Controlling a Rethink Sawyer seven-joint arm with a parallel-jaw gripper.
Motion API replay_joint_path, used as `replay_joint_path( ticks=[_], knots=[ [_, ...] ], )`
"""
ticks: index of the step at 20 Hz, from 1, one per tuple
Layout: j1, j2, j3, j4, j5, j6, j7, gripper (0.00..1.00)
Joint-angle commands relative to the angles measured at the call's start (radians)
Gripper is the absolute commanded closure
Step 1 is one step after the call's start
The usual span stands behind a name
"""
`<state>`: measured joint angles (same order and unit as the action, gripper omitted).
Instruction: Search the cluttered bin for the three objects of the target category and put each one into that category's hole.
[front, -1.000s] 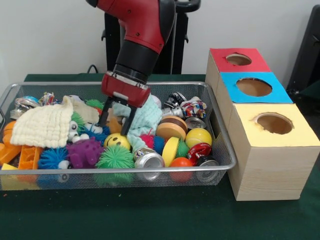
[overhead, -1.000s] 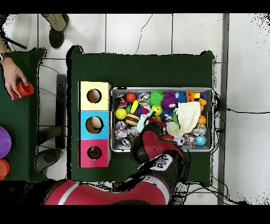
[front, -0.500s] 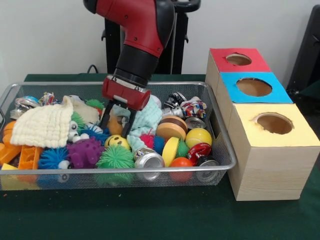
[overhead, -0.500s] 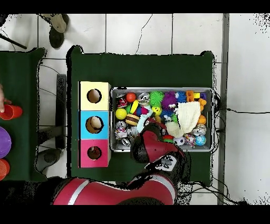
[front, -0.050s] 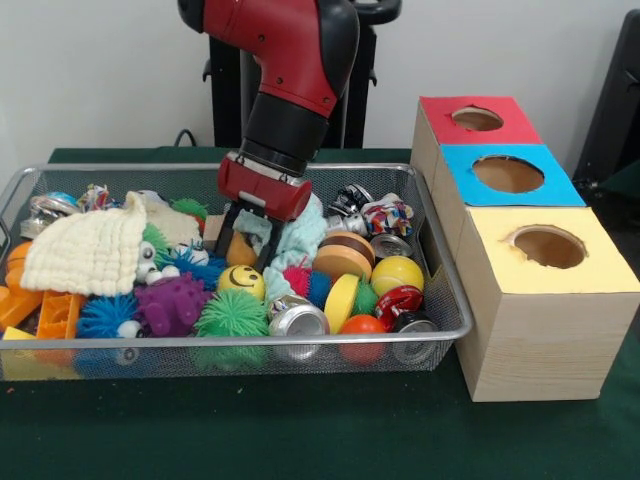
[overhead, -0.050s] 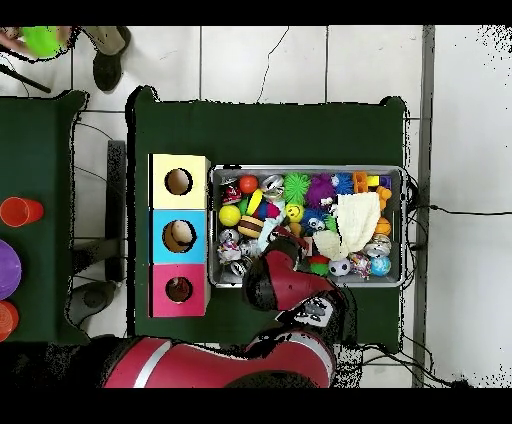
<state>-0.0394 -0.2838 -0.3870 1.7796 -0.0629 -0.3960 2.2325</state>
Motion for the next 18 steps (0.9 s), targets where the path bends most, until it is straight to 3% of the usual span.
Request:
replay_joint_path(
  ticks=[1, 5, 6, 18],
  knots=[
    [-0.032, 0.092, 0.162, 0.074, 0.063, 0.083, 0.198, 0.0],
    [-0.034, 0.092, 0.166, 0.077, 0.057, 0.06, 0.195, 0.0],
    [-0.034, 0.092, 0.166, 0.076, 0.054, 0.064, 0.189, 1.0],
    [-0.014, 0.102, 0.149, 0.078, 0.063, 0.025, 0.184, 1.0]
  ],
)
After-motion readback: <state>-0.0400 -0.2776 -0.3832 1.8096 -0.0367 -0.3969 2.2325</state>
